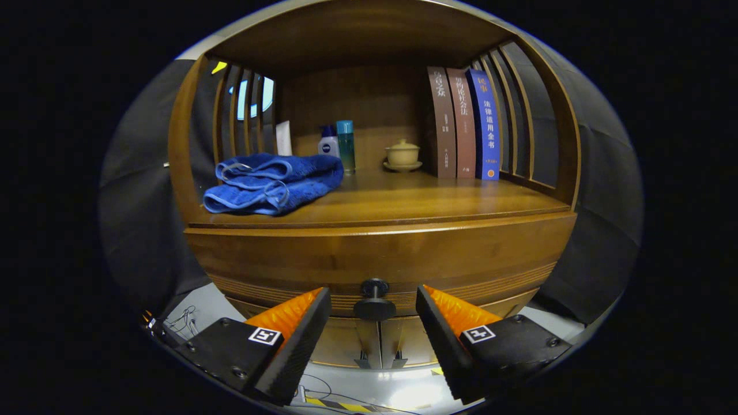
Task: Pull open the drawer, take out the items inside it, and place them on the countertop above the cabinet.
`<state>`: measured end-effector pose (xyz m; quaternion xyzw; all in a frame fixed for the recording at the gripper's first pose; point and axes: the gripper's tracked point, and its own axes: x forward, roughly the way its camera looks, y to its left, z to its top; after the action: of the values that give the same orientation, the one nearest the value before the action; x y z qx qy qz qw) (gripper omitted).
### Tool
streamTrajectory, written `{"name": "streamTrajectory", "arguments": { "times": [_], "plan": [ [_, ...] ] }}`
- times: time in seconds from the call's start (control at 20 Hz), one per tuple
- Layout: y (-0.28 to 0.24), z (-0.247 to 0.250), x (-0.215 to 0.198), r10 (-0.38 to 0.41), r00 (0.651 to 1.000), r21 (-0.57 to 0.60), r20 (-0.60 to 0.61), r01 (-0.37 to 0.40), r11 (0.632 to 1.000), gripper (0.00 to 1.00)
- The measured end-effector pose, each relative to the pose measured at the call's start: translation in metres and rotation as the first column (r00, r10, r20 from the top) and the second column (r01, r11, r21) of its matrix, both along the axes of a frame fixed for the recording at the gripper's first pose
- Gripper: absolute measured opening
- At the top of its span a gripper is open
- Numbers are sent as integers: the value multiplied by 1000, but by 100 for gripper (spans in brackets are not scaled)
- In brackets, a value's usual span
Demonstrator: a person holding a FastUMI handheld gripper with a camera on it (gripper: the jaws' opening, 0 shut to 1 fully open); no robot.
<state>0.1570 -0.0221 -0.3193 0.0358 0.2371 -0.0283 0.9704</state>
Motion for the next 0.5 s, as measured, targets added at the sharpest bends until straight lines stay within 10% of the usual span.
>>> {"name": "streamTrajectory", "arguments": {
  "times": [0.2, 0.5],
  "plan": [
    [-2, -25, 12, -5, 999, 8, -51, 5, 1000, 90],
    [-1, -34, 13, -9, 998, -15, -61, 8, 1000, 44]
  ]
}}
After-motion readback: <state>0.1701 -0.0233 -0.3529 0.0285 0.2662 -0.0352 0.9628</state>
